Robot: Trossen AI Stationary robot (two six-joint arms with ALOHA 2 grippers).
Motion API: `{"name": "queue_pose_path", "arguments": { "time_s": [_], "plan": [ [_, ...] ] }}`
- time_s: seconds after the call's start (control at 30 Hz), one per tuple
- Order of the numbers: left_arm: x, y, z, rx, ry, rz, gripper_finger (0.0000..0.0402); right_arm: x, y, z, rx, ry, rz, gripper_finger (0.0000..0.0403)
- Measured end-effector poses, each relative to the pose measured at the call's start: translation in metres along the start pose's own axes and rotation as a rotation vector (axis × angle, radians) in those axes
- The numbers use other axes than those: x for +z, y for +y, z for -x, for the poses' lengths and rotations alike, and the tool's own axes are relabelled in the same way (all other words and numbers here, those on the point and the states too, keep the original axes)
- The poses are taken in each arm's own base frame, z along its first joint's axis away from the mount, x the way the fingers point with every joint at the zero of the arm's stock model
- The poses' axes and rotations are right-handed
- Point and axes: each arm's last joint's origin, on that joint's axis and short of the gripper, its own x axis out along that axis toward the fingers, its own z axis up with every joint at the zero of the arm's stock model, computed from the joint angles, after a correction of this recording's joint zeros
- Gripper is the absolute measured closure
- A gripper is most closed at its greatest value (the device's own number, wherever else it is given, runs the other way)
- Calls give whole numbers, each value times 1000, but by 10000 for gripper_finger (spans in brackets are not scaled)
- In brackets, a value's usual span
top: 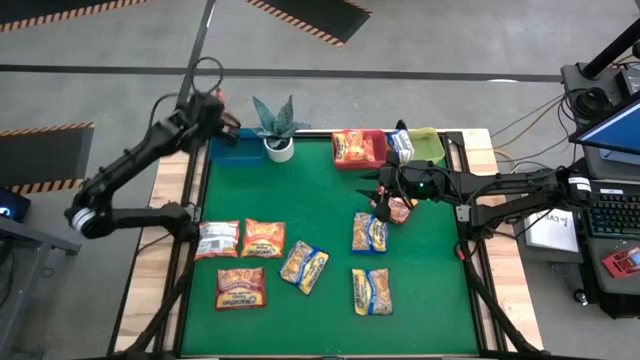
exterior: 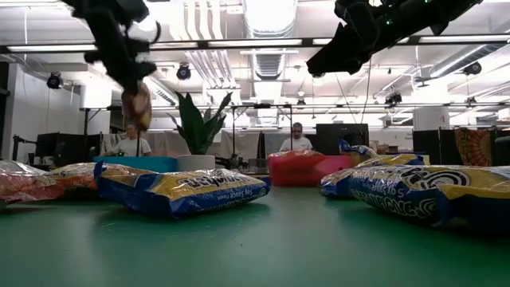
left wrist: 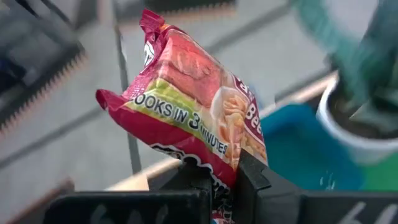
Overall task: Sort Maruchan noodles
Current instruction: Put the red noodle pack into the blue bin
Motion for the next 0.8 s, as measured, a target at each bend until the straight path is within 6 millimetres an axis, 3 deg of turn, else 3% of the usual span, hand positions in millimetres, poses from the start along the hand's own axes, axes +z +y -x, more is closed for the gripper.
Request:
{"name": "queue_pose_path", "arguments": {
  "time_s": [0.13, 0.43, 0.63, 0.8],
  "plan": [
    [9, 3, -28, -16, 185, -91, 396, -1, 0, 0, 1, 8, -2, 220],
    [38, 8, -58, -138, 440, -321, 397, -1, 0, 0, 1, 13, -1, 220],
    [43, 15, -89, -340, 539, -247, 397, -3, 0, 0, 3, 34, -2, 220],
    [42, 12, -106, -339, 654, -267, 397, -3, 0, 0, 3, 32, -12, 220]
  ]
}}
